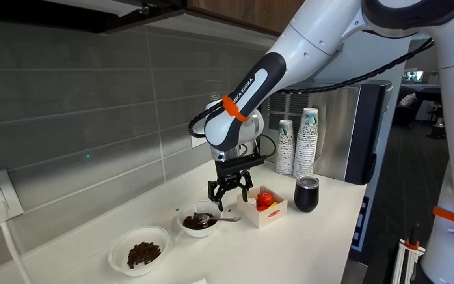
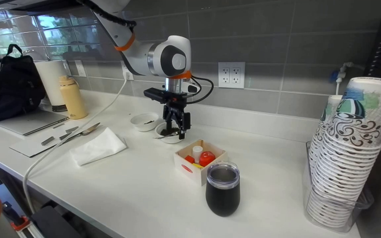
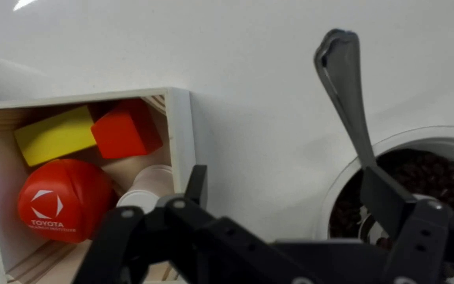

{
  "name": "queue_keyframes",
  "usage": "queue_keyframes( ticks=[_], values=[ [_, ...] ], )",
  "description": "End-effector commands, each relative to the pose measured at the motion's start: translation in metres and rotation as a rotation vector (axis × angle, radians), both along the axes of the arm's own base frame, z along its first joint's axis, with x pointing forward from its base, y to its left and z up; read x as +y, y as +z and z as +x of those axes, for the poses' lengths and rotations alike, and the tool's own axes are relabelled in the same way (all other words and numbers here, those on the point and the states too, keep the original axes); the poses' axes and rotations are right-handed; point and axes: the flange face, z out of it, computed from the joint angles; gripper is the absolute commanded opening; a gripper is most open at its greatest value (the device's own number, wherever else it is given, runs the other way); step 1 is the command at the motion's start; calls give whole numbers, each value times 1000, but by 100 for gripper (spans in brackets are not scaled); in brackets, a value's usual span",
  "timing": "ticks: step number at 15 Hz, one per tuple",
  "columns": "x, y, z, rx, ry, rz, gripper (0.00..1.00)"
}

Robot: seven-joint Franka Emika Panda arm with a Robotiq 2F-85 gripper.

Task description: Pull the bowl on the right closer to the edge

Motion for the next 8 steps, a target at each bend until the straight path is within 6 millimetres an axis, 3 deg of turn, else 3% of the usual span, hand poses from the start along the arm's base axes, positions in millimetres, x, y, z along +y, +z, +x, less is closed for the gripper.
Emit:
queue_keyframes(
  ticks=[1, 8],
  values=[
    [10, -12, 19, -32, -64, 5, 100],
    [19, -29, 48, -144, -128, -13, 100]
  ],
)
